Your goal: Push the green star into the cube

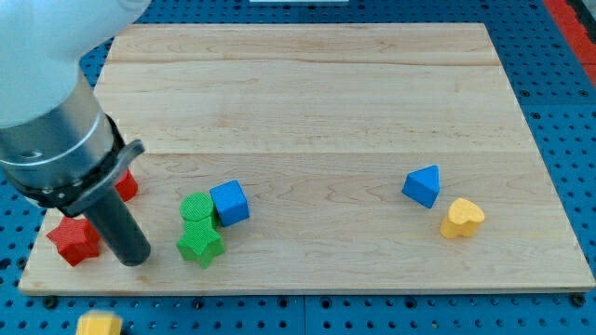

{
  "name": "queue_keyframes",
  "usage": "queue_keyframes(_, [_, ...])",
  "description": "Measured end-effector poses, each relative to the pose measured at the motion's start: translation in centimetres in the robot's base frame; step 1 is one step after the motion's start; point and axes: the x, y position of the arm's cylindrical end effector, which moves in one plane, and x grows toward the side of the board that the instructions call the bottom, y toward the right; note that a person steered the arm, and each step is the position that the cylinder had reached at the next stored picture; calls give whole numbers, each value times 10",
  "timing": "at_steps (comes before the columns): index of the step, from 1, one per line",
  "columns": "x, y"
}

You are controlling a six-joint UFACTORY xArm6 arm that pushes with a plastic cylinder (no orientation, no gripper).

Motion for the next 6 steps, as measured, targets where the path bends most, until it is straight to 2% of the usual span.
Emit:
queue_keyframes(1, [22, 47])
queue_keyframes(2, [18, 101])
queue_keyframes(3, [-13, 101])
queue_keyframes(4, [-3, 110])
queue_keyframes(5, [30, 122])
queue_keyframes(6, [20, 71])
